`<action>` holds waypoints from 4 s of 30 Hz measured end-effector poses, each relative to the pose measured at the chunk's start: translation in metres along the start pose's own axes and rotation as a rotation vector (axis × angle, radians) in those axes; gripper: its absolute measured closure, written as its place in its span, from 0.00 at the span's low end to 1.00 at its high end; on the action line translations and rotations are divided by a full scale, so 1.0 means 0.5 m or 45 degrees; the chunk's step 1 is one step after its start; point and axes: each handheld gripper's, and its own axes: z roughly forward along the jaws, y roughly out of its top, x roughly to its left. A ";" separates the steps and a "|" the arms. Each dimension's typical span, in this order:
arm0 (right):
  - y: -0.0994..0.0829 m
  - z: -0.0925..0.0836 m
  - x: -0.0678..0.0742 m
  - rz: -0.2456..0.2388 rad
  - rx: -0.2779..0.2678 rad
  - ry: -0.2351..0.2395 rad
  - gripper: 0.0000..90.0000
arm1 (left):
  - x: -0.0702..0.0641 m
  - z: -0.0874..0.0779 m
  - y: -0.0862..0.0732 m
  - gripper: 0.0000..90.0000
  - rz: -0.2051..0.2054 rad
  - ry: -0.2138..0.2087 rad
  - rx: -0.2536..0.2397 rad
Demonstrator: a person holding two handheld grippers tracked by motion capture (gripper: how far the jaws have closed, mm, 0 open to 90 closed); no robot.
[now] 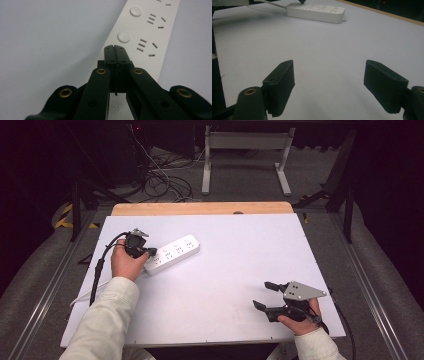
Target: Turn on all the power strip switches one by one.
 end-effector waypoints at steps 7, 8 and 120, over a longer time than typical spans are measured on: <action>0.000 -0.001 0.001 0.001 0.001 0.001 0.28 | -0.001 0.002 -0.001 1.00 0.002 0.018 -0.004; 0.000 -0.001 0.001 0.000 0.000 0.000 0.28 | -0.001 0.002 -0.001 1.00 0.001 0.019 -0.005; -0.008 -0.013 0.010 0.022 -0.010 0.027 0.28 | -0.042 0.057 0.035 1.00 -0.030 0.077 -0.081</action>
